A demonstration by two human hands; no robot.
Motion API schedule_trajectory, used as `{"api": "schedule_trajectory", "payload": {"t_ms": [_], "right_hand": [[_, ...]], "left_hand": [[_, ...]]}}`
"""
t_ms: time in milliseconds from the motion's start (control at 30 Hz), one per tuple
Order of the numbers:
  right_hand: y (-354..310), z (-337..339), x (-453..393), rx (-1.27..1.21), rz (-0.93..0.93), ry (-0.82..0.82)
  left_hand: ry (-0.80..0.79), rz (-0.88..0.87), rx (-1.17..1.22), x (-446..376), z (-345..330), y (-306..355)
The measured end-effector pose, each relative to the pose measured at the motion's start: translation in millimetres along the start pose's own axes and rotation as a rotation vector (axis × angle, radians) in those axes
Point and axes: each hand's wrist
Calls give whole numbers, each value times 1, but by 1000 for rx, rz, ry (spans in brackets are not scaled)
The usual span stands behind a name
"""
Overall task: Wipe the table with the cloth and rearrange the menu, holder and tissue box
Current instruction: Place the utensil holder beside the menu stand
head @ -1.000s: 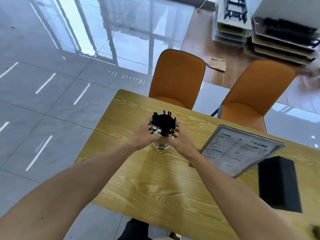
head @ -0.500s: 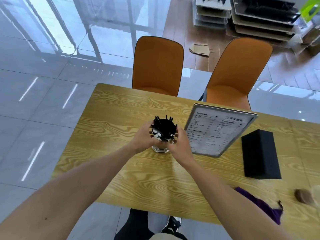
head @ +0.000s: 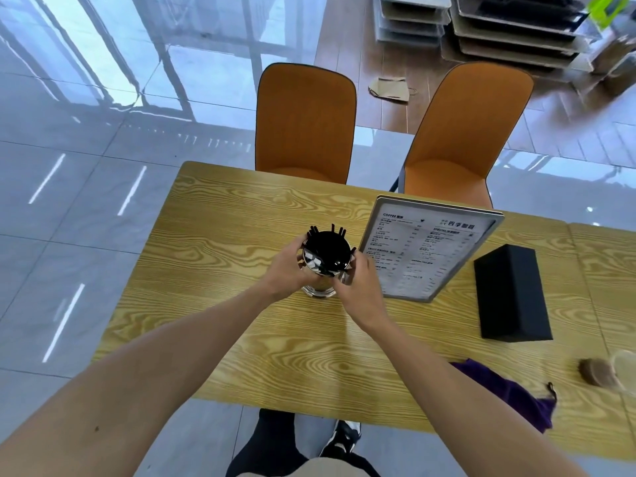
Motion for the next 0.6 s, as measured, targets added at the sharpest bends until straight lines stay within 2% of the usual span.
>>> {"api": "schedule_trajectory", "payload": {"t_ms": [167,433,500,600], "right_hand": [[3,0,-3,28,-26,-3],[6,3,-3,129,-4,24],[11,9,0,204,16,46],[20,23,4,285,5,87]], "left_hand": [[-44,25,-30,-2,3,2],[-204,27,-169,-11,17,12],[-200,-35,-336,-12,20,18],[-60,-303,-494,-17,21,39]]}}
Point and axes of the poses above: each hand's wrist, its own x-axis away from the middle knuckle, its own z-axis out of the back of the hand, y = z × x, and after that the axes turned 14 degrees about -z, right-handed
